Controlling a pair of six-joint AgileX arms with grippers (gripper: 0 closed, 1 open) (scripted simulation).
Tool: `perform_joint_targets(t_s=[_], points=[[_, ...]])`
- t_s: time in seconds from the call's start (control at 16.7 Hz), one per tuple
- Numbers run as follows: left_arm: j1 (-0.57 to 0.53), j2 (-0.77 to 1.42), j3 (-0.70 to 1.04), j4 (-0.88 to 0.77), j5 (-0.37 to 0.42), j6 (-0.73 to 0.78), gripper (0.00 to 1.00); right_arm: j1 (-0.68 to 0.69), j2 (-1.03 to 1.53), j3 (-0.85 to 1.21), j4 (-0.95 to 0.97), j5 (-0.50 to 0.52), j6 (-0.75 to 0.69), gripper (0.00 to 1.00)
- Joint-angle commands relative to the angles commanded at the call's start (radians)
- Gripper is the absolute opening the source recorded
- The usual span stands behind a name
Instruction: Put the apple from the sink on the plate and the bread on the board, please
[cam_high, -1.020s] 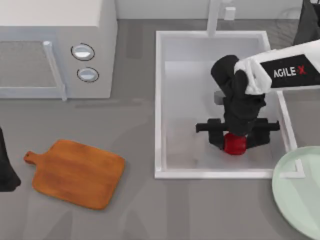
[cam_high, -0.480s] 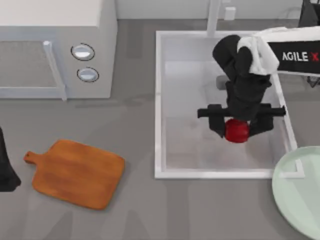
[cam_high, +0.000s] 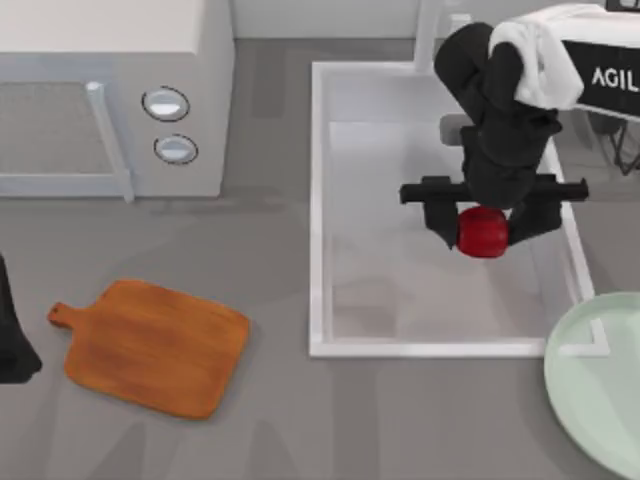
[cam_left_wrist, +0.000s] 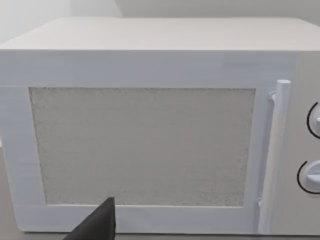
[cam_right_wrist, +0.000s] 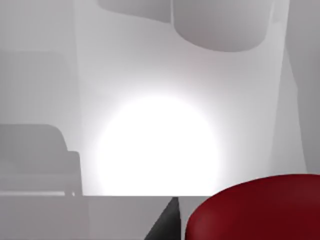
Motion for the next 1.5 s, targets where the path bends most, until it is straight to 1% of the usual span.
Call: perform_joint_targets(t_s=[0.24,0.48,1.14,1.5], points=[[0.0,0.0,0.0,0.0,0.0,0.0,1.0,-0.011,-0.048,0.004,-0.009,0.001,-0.012,0.0],[0.0,0.0,0.0,0.0,0.0,0.0,1.0,-0.045,-0.164,-0.059,-0.039,-0.001,-0.049,0.0],[0.0,0.0,0.0,0.0,0.0,0.0,1.0,-0.188,-0.587,-0.425,-0.159,-0.016,-0.196,0.0],[0.0,0.0,0.0,0.0,0.0,0.0,1.0,-0.241,-0.742,-0.577,-0.203,-0.022,-0.249,0.0]])
